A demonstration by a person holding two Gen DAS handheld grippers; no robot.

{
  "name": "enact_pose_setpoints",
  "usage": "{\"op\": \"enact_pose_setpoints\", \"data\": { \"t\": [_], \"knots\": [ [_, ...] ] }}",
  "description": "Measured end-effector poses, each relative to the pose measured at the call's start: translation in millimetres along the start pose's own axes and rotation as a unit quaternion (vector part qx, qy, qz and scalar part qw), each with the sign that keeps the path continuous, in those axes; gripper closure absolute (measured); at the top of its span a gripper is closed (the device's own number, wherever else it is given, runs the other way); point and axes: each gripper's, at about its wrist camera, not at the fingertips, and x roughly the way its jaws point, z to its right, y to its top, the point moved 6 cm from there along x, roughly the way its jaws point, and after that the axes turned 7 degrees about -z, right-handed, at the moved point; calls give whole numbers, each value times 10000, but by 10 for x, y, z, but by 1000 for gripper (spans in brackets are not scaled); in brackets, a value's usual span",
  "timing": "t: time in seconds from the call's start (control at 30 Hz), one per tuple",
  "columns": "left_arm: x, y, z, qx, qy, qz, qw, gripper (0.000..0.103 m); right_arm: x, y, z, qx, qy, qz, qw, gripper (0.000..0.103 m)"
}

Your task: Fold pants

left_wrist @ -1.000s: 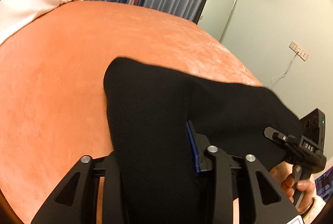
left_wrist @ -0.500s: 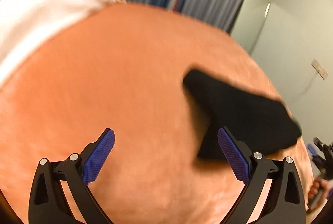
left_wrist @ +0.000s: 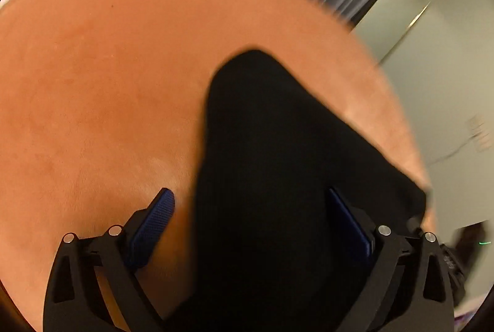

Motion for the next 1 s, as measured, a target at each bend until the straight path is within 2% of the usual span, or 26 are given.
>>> {"op": "enact_pose_setpoints", "data": {
  "t": [0.03,0.07,0.13,0.17,0.2,0.27,0.3,0.33,0.37,0.4,0.43,0.47,0.5,0.53,0.57,0.6,0.63,0.73,0.83,0.9,1.0],
  "knots": [
    [4,-25,11,122,62,26,9999,5,-8,24,27,152,113,-79,9998,103],
    [-9,-33,59,230,238,40,9994,5,-3,32,-18,116,32,-144,9998,103],
    [-109,-29,118,147,340,37,9993,13,-125,36,-238,-220,-491,-141,9985,103],
    [-274,-64,163,71,352,86,9993,25,-246,6,-375,-427,-657,-61,9969,100],
    [-398,-98,196,108,317,146,9993,27,-332,-61,-565,-709,-696,19,9951,97],
    [-764,-231,289,475,410,391,9973,22,-584,-304,-896,-1312,-689,93,9889,97],
    [-851,-316,323,670,519,474,9953,12,-600,-374,-976,-1419,-716,-2,9873,97],
    [-886,-423,335,804,691,456,9933,9,-525,-488,-970,-1492,-823,-252,9851,97],
    [-790,-570,295,932,945,206,9909,10,-396,-542,-876,-1466,-1121,-465,9817,99],
    [-652,-503,192,969,1109,-19,9891,8,-328,-593,-722,-1373,-1347,-626,9793,103],
    [-528,-563,84,907,1251,-228,9877,5,-242,-618,-518,-1105,-1090,-700,9854,103],
    [-431,-589,-38,650,984,-324,9925,5,-258,-615,-451,-811,-779,-636,9916,103],
    [-487,-578,-82,483,790,-247,9954,5,-312,-613,-417,-496,-564,-594,9954,103],
    [-599,-570,-81,365,866,-169,9954,7,-412,-630,-467,-331,-592,-539,9962,103],
    [-711,-597,-59,306,943,-97,9950,12,-542,-666,-604,-511,-796,-442,9945,103],
    [-859,-634,-4,346,933,12,9950,14,-690,-737,-788,-850,-990,-326,9909,98],
    [-996,-688,45,438,918,100,9948,14,-817,-825,-931,-1102,-1115,-248,9873,98],
    [-1496,-992,290,888,1168,479,9880,12,-1174,-1238,-1255,-1564,-1298,-200,9789,97],
    [-1938,-1508,461,1376,1684,763,9731,12,-1265,-1519,-1362,-1644,-1495,-240,9747,97],
    [-2043,-1643,564,1460,1793,774,9698,12,-1213,-1645,-1363,-1691,-1661,-255,9712,97],
    [-2262,-1784,657,1326,1888,732,9703,12,-1432,-1842,-1311,-1620,-1633,-213,9730,97]
  ]
}}
